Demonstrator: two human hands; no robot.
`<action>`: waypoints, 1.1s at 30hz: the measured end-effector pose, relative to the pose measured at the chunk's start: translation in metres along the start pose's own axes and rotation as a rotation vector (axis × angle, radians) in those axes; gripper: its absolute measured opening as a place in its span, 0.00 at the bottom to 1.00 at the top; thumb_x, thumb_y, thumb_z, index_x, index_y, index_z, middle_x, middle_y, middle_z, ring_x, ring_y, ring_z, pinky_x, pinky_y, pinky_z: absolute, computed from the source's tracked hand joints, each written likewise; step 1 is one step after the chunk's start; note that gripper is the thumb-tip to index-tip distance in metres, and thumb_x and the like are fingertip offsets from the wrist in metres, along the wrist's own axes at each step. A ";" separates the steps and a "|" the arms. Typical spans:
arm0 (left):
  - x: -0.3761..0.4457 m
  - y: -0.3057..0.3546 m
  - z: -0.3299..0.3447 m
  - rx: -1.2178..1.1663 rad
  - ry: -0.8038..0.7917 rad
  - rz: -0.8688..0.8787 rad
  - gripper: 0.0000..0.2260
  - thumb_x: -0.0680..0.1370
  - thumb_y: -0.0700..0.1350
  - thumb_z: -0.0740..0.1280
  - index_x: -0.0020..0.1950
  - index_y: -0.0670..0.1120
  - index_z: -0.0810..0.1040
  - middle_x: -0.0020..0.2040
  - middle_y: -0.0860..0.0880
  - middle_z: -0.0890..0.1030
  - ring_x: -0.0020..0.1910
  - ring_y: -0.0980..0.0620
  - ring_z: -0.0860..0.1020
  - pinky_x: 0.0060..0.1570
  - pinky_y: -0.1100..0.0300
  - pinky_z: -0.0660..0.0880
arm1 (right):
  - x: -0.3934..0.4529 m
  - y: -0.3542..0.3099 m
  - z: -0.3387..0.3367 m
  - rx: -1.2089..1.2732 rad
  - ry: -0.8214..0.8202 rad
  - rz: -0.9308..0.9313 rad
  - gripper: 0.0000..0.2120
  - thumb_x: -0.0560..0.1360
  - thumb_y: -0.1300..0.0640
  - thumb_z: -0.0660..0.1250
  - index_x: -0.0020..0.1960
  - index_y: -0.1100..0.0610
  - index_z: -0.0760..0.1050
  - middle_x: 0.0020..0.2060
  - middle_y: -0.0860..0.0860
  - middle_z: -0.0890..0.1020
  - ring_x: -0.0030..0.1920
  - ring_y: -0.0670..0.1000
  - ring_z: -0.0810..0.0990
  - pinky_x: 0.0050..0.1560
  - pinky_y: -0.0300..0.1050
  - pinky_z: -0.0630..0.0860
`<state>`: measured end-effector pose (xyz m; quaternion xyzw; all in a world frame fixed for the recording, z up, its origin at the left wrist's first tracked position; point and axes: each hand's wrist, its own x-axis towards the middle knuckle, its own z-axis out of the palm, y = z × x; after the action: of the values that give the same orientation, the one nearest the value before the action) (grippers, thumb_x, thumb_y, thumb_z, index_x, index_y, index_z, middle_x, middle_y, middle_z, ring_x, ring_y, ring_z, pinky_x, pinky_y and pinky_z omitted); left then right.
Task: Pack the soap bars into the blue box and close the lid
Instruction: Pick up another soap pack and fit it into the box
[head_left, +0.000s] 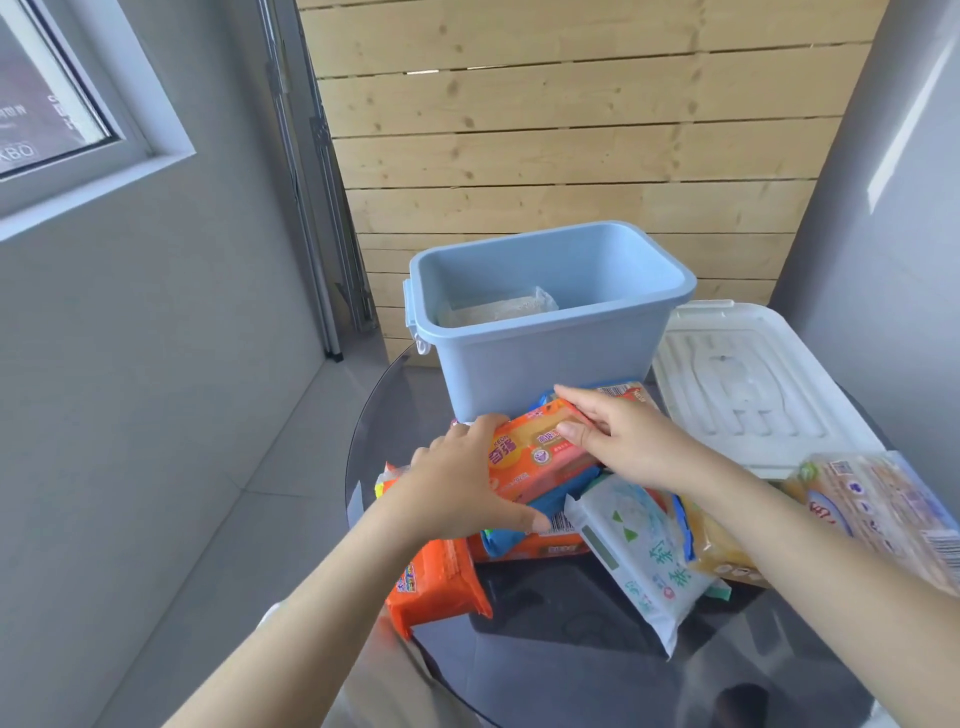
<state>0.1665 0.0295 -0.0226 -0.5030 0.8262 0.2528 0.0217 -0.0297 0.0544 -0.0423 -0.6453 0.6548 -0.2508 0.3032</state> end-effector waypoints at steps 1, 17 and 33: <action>0.002 0.001 0.004 0.063 0.030 0.012 0.45 0.61 0.64 0.73 0.72 0.56 0.56 0.65 0.50 0.69 0.63 0.46 0.69 0.64 0.50 0.63 | 0.000 0.000 -0.002 -0.054 -0.025 0.003 0.26 0.78 0.49 0.59 0.74 0.50 0.58 0.73 0.48 0.65 0.72 0.47 0.64 0.72 0.43 0.60; 0.013 -0.013 0.004 -0.194 0.157 0.143 0.39 0.61 0.50 0.77 0.69 0.55 0.64 0.60 0.51 0.74 0.55 0.51 0.74 0.54 0.54 0.76 | -0.015 -0.010 -0.003 0.559 0.076 0.116 0.16 0.73 0.59 0.68 0.61 0.58 0.76 0.53 0.53 0.84 0.49 0.47 0.83 0.45 0.40 0.81; 0.018 0.030 -0.061 -0.191 0.237 0.397 0.41 0.63 0.47 0.78 0.70 0.57 0.62 0.61 0.54 0.69 0.56 0.55 0.72 0.46 0.71 0.70 | -0.028 -0.021 -0.045 1.214 0.014 0.132 0.16 0.66 0.51 0.68 0.54 0.49 0.78 0.51 0.54 0.83 0.49 0.53 0.83 0.49 0.54 0.78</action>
<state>0.1455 -0.0011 0.0371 -0.3569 0.8779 0.2683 -0.1729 -0.0478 0.0790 0.0060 -0.3135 0.4355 -0.5641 0.6276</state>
